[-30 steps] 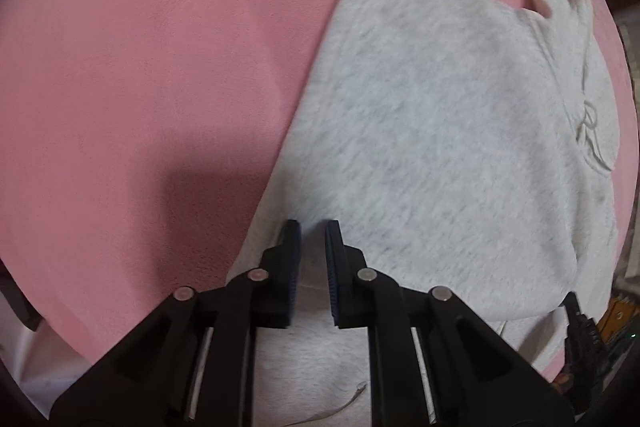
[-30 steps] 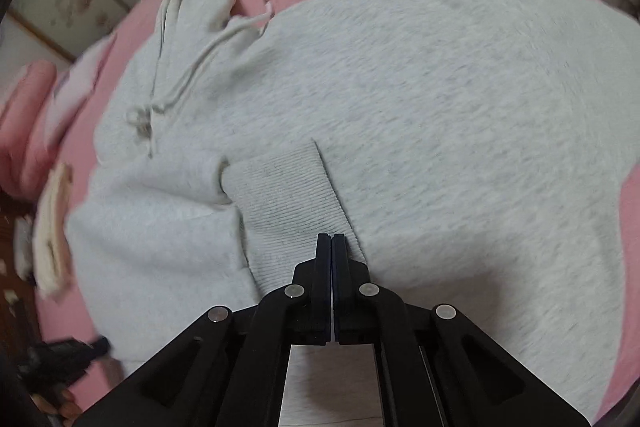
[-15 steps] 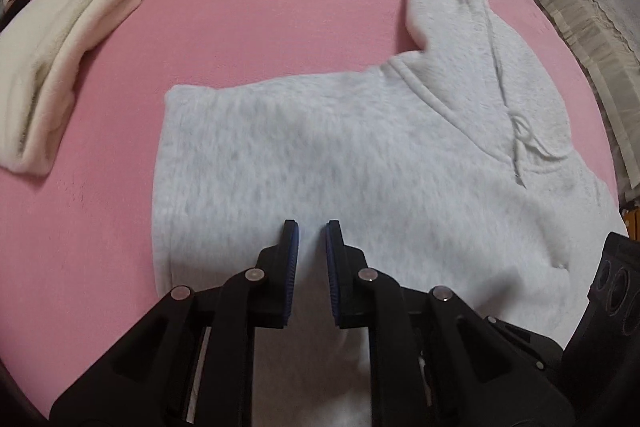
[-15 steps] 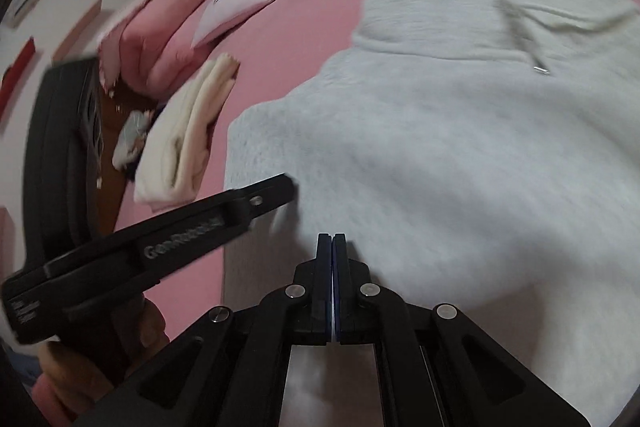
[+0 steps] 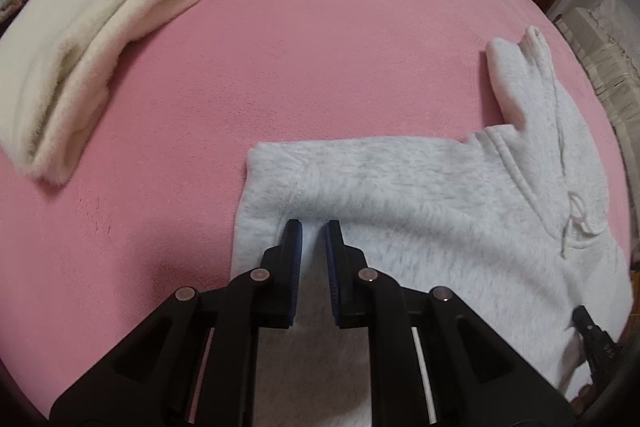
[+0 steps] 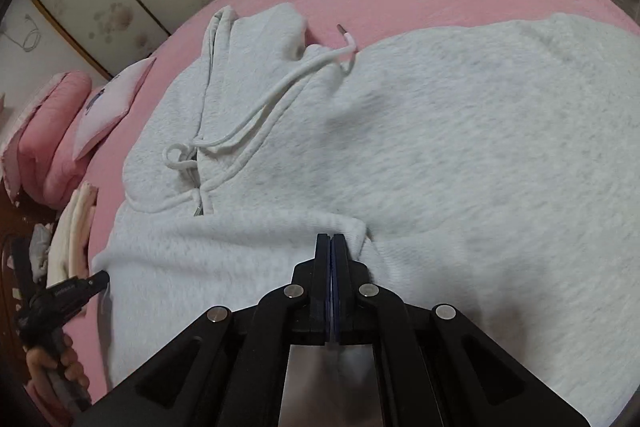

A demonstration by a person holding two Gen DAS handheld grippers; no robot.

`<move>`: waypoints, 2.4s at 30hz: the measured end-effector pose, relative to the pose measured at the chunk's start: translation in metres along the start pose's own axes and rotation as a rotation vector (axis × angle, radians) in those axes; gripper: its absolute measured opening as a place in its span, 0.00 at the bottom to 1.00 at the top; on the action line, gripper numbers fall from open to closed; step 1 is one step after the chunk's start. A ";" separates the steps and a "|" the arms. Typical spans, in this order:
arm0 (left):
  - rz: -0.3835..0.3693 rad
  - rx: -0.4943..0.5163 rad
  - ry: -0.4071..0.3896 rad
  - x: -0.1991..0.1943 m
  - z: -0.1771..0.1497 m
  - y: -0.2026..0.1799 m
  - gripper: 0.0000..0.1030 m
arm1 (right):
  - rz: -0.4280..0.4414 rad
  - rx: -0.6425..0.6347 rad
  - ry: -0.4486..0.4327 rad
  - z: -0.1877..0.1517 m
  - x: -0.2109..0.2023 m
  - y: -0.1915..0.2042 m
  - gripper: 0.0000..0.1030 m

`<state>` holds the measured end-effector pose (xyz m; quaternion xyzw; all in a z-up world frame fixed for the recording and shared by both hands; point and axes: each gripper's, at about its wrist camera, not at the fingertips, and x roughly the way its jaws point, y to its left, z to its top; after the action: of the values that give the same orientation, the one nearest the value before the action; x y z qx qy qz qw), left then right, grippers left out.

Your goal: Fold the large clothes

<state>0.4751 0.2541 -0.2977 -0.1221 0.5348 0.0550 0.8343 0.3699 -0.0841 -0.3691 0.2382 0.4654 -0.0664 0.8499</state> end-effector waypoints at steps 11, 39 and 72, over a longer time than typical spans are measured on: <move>0.029 -0.054 0.070 -0.048 -0.031 -0.007 0.11 | 0.105 0.035 -0.017 -0.027 -0.054 0.043 0.00; 0.040 0.248 0.338 -0.166 -0.265 -0.203 0.58 | 0.140 0.114 0.283 -0.145 -0.195 -0.150 0.37; -0.032 0.497 0.416 -0.142 -0.327 -0.534 0.59 | 0.190 0.913 -0.065 0.093 -0.221 -0.615 0.39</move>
<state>0.2463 -0.3414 -0.2219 0.0683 0.6890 -0.1168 0.7121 0.1113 -0.6919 -0.3559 0.6272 0.3376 -0.1935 0.6747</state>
